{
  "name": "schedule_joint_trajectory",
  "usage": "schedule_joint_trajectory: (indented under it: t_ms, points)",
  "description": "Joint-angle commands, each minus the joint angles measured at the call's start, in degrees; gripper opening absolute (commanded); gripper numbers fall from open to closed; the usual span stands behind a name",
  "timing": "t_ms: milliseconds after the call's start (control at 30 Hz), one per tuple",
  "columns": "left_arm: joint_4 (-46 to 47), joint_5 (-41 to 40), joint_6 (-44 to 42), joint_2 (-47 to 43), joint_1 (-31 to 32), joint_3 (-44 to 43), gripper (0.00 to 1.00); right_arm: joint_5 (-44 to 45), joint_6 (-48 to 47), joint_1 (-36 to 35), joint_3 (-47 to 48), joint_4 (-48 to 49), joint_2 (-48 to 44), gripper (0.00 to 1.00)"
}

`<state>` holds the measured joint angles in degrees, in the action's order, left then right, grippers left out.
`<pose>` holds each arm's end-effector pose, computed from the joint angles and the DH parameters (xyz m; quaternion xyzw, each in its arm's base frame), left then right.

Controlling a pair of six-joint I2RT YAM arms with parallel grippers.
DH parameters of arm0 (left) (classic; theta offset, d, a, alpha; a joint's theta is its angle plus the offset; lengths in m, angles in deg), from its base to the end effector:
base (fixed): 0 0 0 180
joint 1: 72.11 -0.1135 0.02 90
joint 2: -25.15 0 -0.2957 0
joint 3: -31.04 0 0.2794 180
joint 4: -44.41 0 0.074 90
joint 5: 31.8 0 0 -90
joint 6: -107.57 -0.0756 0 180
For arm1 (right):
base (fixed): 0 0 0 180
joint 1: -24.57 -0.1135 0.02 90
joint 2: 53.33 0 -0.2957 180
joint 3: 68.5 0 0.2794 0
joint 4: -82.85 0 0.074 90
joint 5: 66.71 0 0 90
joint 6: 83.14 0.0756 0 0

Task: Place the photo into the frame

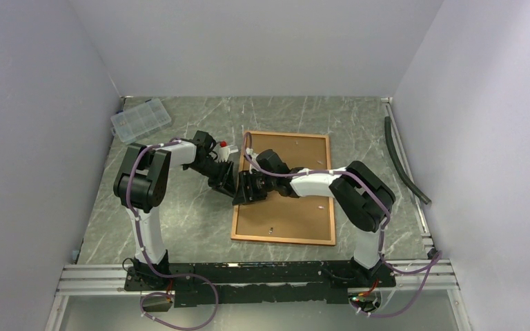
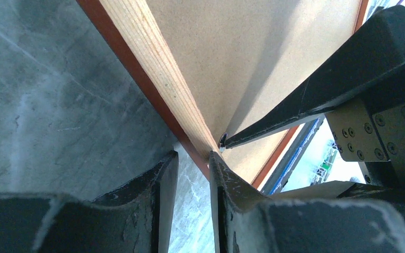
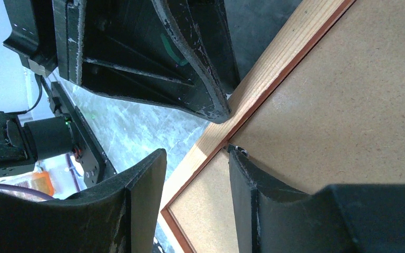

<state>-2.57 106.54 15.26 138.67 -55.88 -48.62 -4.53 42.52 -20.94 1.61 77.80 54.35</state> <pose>0.3585 -0.1632 0.1063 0.1788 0.8923 -0.4140 0.0229 0.2796 0.3350 0.1295 -0.1725 0.8773 0.4209 0.1530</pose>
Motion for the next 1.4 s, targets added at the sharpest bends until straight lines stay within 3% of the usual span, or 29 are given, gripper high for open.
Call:
schedule_joint_trajectory:
  t_ms: [0,133,467,933,1367]
  points:
    - [-0.2,0.2,-0.7,-1.2,0.3,-0.9,0.33,0.0,0.6,-0.4,-0.3,2.2,-1.5,0.51]
    - [0.1,0.9,-0.2,-0.6,0.2,-0.8,0.29,0.3,4.7,-0.7,-3.7,7.8,-1.3,0.50]
    - [0.4,0.8,-0.2,0.6,0.3,-0.6,0.22,13.1,15.9,-3.9,-13.6,15.6,-5.2,0.46]
    - [0.0,1.2,-0.9,1.0,0.2,-0.7,0.17,18.1,18.9,-4.5,-13.3,16.8,-4.3,0.45]
    - [0.8,2.0,-1.0,1.2,0.2,-0.1,0.16,17.2,21.2,-4.6,-11.9,20.1,-1.5,0.41]
